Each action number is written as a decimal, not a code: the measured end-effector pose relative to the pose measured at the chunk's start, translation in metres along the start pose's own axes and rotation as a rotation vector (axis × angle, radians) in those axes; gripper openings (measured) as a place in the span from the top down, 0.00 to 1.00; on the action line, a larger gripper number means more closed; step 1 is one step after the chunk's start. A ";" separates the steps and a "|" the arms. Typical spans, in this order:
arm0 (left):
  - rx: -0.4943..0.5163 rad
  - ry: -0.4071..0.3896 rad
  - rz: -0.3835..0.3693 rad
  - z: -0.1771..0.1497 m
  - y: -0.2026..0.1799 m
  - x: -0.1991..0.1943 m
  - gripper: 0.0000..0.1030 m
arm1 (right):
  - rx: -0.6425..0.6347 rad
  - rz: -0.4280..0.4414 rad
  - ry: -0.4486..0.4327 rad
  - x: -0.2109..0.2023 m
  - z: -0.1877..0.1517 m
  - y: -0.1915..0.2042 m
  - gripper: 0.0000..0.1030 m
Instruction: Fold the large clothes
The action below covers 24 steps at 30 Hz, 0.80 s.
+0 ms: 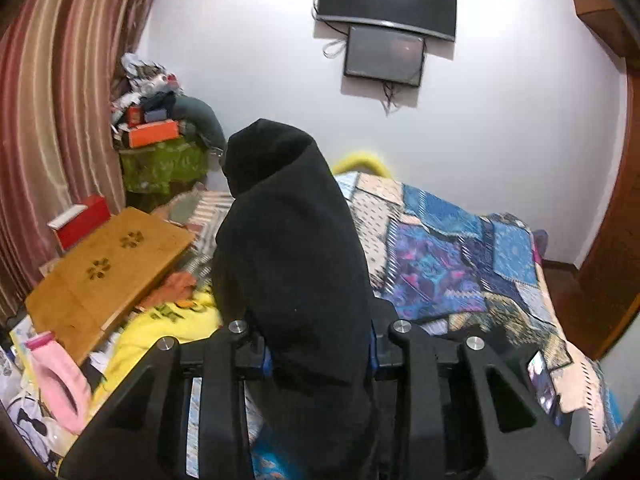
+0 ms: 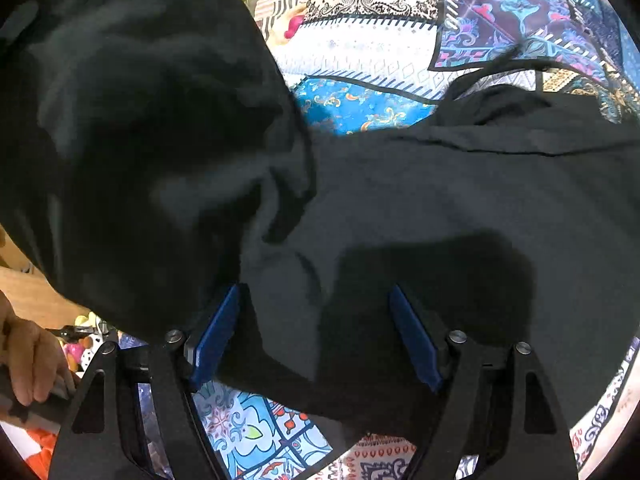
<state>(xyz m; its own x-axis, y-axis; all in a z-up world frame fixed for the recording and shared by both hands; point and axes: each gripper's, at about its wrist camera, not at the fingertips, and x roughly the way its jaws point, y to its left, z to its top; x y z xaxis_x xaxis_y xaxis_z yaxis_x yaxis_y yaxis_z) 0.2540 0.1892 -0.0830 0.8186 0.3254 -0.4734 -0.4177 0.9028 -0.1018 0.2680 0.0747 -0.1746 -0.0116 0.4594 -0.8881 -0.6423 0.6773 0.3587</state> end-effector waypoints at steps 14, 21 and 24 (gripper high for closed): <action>0.300 0.213 -0.262 -0.071 -0.143 0.010 0.69 | 0.176 -0.274 -0.284 -0.135 -0.066 -0.108 0.28; 0.441 0.412 -0.341 -0.133 -0.172 0.024 0.60 | 0.236 -0.287 -0.302 -0.155 -0.093 -0.129 0.28; 0.424 0.450 -0.383 -0.129 -0.173 0.016 0.41 | 0.228 -0.295 -0.305 -0.160 -0.101 -0.124 0.28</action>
<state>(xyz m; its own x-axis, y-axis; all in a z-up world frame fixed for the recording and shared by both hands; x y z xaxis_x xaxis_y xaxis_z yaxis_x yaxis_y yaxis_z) 0.2887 0.0024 -0.1860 0.5971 -0.1005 -0.7959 0.1297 0.9912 -0.0278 0.2723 -0.1412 -0.1060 0.3933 0.3529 -0.8490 -0.3996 0.8973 0.1878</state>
